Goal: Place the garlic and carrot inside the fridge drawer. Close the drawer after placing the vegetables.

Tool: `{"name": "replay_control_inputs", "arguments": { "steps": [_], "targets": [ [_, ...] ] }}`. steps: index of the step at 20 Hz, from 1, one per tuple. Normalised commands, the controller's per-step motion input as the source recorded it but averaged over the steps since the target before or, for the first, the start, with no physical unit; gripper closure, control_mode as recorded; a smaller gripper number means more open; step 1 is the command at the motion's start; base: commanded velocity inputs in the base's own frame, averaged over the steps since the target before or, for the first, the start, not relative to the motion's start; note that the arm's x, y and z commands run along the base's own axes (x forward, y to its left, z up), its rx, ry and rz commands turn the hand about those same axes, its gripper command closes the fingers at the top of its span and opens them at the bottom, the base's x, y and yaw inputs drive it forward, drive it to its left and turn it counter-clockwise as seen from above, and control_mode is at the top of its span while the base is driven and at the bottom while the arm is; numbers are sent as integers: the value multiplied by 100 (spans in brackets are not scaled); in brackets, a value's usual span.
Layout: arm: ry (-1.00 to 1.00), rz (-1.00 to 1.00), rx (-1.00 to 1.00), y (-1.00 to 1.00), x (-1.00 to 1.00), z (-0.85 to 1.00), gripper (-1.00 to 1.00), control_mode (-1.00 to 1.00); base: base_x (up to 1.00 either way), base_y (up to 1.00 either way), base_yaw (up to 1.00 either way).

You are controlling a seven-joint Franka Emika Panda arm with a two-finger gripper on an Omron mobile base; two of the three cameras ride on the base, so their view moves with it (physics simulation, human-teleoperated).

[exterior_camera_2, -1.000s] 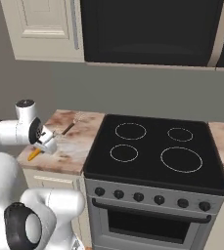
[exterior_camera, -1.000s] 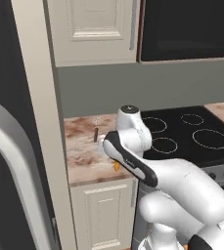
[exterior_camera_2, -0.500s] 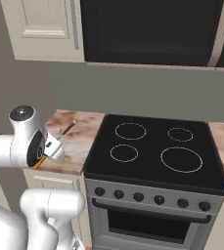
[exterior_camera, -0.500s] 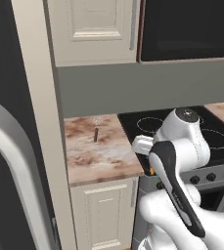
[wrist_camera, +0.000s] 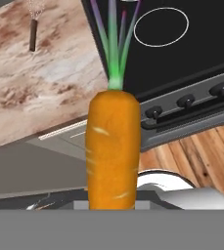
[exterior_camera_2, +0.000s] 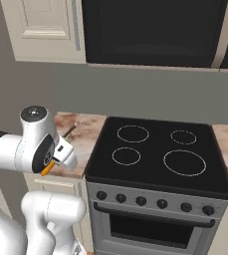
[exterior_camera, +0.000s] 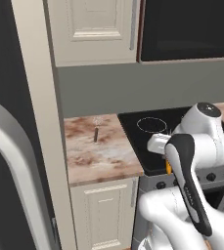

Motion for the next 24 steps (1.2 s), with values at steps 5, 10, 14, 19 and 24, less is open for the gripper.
{"name": "replay_control_inputs", "arguments": {
  "steps": [5,10,14,19,24],
  "targets": [
    [4,0,0,-19,-41,-15,100,-100,0,0,0],
    [0,0,0,0,0,0,100,100,-100,-23,0],
    [0,0,0,0,0,0,100,100,-100,-3,0],
    [0,0,0,0,0,0,100,100,-100,7,0],
    [0,0,0,0,0,0,100,100,-96,67,9]
  ]
}}
